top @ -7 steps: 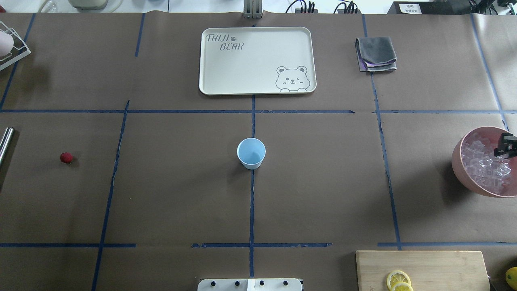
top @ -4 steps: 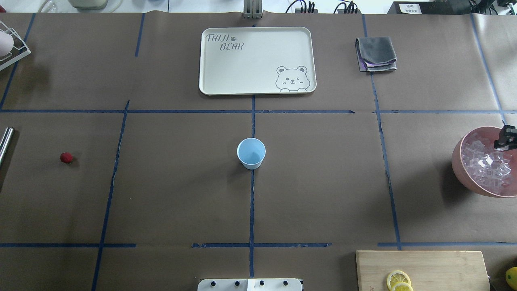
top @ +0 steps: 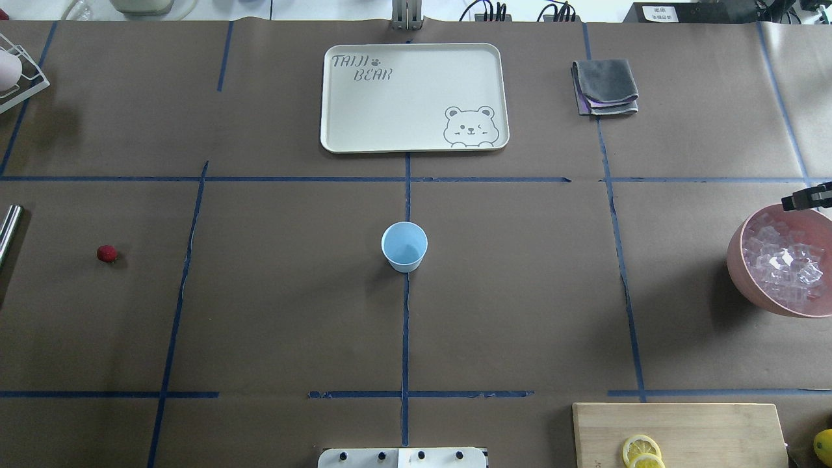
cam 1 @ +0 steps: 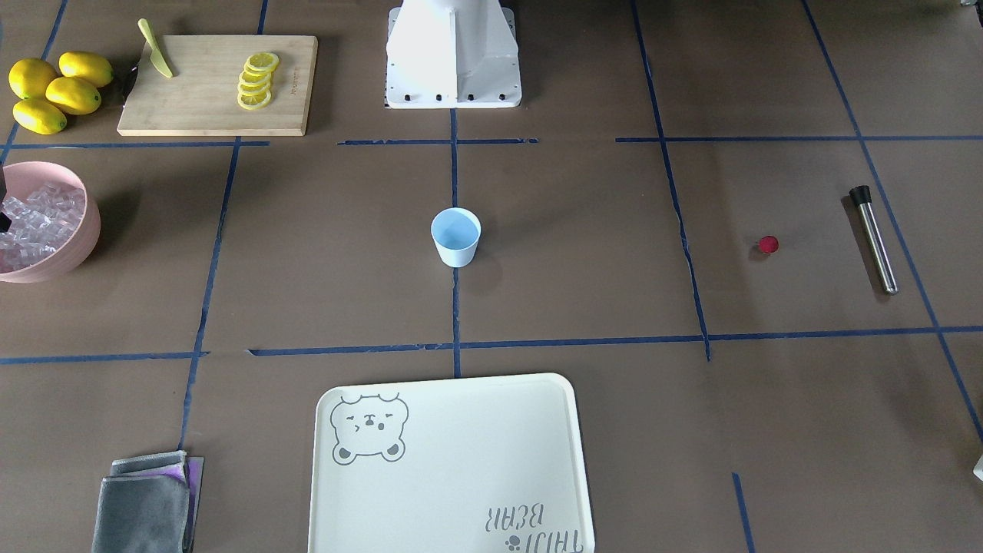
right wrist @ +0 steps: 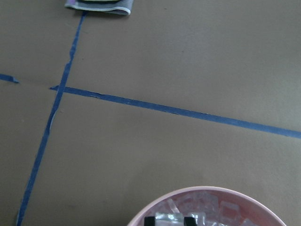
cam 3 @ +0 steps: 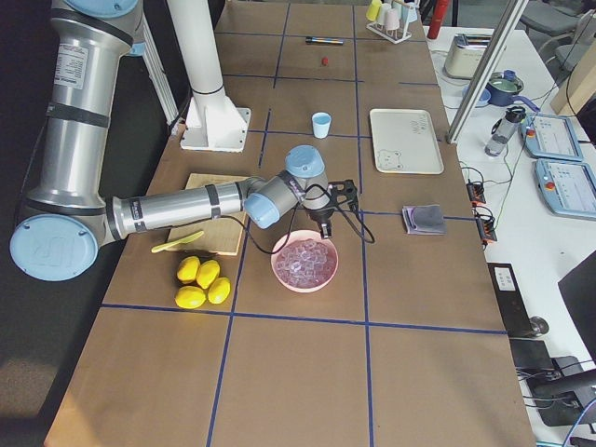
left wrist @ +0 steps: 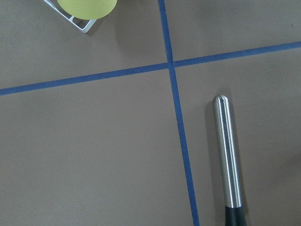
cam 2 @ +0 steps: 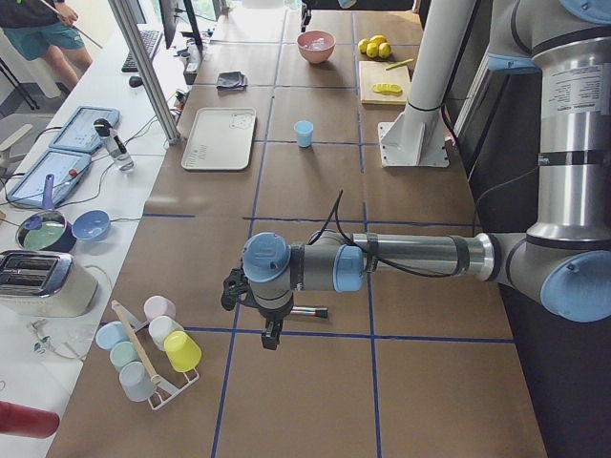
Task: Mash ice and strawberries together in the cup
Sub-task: 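Lower the right gripper into the pink bowl and grasp an ice cube, then carry the ice cube with the right gripper over the blue cup, then open the right gripper to drop the ice cube into the cup, then move the right gripper back to the pink bowl of ice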
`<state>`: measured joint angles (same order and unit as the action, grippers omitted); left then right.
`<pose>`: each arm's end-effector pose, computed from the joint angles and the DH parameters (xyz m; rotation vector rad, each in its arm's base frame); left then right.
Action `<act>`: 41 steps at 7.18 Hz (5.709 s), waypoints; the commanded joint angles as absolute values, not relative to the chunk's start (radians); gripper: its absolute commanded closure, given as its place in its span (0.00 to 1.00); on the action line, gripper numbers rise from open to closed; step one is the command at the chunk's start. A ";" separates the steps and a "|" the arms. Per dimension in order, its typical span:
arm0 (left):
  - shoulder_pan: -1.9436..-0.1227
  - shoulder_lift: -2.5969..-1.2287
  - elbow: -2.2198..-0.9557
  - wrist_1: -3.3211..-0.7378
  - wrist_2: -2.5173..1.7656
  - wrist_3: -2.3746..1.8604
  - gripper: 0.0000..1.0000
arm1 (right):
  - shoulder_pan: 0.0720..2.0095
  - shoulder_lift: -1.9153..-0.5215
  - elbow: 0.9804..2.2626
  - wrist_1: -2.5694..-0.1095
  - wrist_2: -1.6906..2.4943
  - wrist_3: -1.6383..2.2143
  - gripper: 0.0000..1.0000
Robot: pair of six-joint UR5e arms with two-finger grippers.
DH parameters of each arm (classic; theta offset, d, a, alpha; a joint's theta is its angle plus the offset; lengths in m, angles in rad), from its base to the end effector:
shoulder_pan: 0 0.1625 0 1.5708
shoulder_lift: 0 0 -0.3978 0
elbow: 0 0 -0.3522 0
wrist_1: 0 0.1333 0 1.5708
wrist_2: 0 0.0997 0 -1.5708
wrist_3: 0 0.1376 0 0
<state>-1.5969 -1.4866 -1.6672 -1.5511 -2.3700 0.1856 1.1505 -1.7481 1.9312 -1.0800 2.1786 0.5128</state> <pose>-0.0456 -0.4167 0.6513 0.0775 0.7962 0.1479 -0.1233 -0.4099 0.5160 0.3197 -0.8145 -0.1182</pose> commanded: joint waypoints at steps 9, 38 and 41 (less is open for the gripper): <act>-1.569 -1.488 -1.664 -1.552 -2.387 0.184 0.00 | 0.846 -1.099 1.959 -1.850 2.126 0.602 0.99; -1.537 -1.489 -1.657 -1.552 -2.393 0.181 0.00 | 1.098 -1.408 1.951 -1.701 2.192 0.173 0.01; -1.537 -1.489 -1.661 -1.552 -2.393 0.179 0.00 | 1.115 -1.601 1.942 -1.478 2.207 0.137 0.01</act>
